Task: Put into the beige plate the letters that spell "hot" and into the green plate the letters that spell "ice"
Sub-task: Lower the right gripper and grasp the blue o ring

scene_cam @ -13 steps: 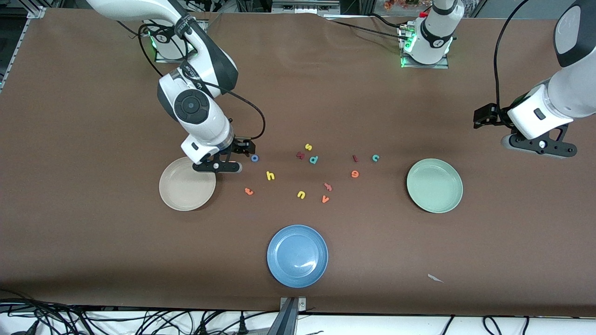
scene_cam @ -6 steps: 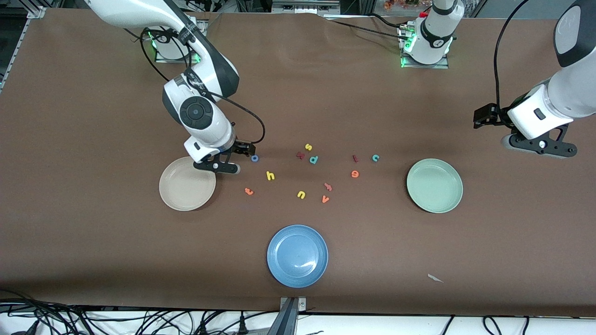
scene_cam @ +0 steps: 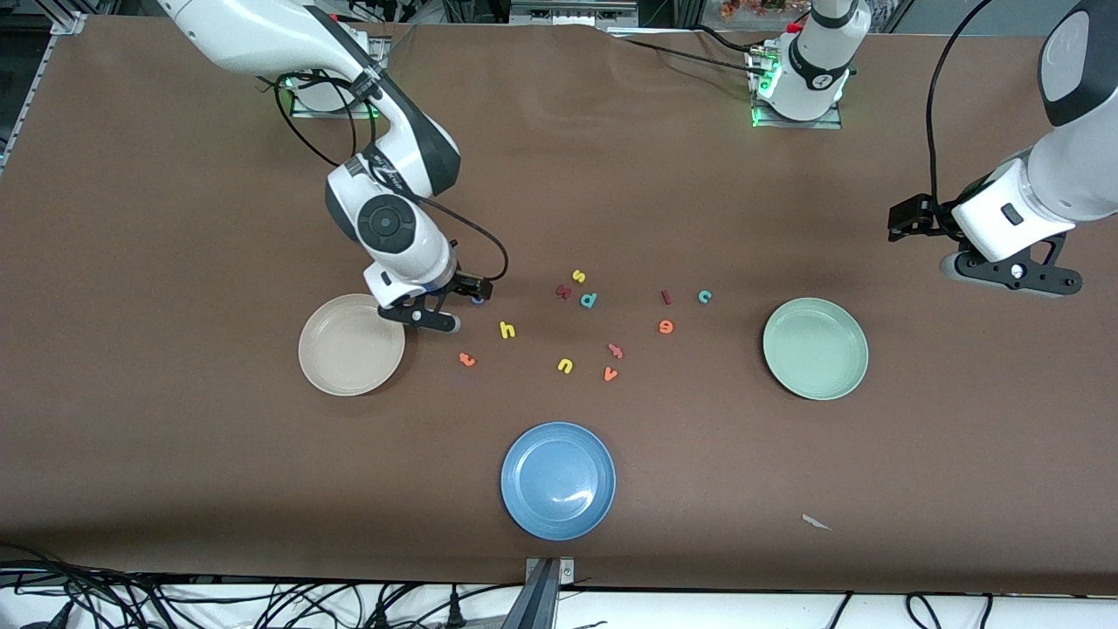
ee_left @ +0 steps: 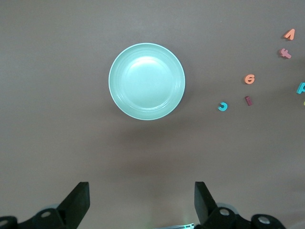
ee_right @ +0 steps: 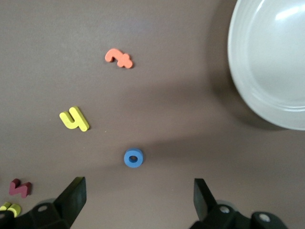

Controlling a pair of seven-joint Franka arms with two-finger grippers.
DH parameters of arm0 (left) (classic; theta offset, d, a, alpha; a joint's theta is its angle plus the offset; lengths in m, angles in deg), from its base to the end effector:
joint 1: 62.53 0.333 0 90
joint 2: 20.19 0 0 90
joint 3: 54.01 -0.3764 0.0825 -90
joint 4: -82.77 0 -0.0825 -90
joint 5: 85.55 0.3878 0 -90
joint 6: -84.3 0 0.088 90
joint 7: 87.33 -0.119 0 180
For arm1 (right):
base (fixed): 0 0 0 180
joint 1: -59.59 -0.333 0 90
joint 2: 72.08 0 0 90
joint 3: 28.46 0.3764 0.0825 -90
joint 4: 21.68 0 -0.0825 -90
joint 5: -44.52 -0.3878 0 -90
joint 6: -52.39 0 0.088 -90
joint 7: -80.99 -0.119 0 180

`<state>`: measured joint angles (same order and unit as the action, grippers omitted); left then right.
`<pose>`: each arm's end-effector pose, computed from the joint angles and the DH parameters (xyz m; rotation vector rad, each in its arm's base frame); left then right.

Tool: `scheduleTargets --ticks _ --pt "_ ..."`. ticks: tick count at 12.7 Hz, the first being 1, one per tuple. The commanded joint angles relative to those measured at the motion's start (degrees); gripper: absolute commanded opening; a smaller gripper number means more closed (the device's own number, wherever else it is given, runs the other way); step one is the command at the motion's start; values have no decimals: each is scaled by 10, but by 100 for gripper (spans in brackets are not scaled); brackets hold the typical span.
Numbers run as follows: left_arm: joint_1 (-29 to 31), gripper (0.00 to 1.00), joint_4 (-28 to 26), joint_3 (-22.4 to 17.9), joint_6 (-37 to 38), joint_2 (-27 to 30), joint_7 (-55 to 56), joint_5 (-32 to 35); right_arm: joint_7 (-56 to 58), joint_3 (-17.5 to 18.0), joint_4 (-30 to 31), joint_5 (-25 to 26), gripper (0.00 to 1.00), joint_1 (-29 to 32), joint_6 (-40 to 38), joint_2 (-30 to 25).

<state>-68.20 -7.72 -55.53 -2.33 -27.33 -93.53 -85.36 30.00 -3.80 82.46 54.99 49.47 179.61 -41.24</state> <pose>0.5860 -0.0431 0.5929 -3.1112 0.2818 0.3009 0.5703 0.3519 0.2956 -3.1165 0.3301 0.1728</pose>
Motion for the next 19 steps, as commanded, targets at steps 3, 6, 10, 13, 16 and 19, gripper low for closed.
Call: scheduleTargets --ticks 3,6,10,13,16,19 --pt "-1 96 -7 -3 -7 4 -6 -9 -38 5 4 45 100 -7 18 30" --pt "-2 96 -7 -3 -7 4 -6 -9 -47 2 5 59 100 -20 32 49" --pt "-1 96 -7 -3 -7 4 -6 -9 -97 2 36 103 100 -20 95 66" --pt "0 96 -7 -3 -7 3 -7 -9 -101 1 39 108 98 -20 102 70" --pt "0 96 -11 -3 -17 2 -7 -9 -118 1 41 130 90 -20 109 77" --pt "4 96 -13 -3 -29 -4 -10 3 -119 1 42 134 81 -20 109 77"
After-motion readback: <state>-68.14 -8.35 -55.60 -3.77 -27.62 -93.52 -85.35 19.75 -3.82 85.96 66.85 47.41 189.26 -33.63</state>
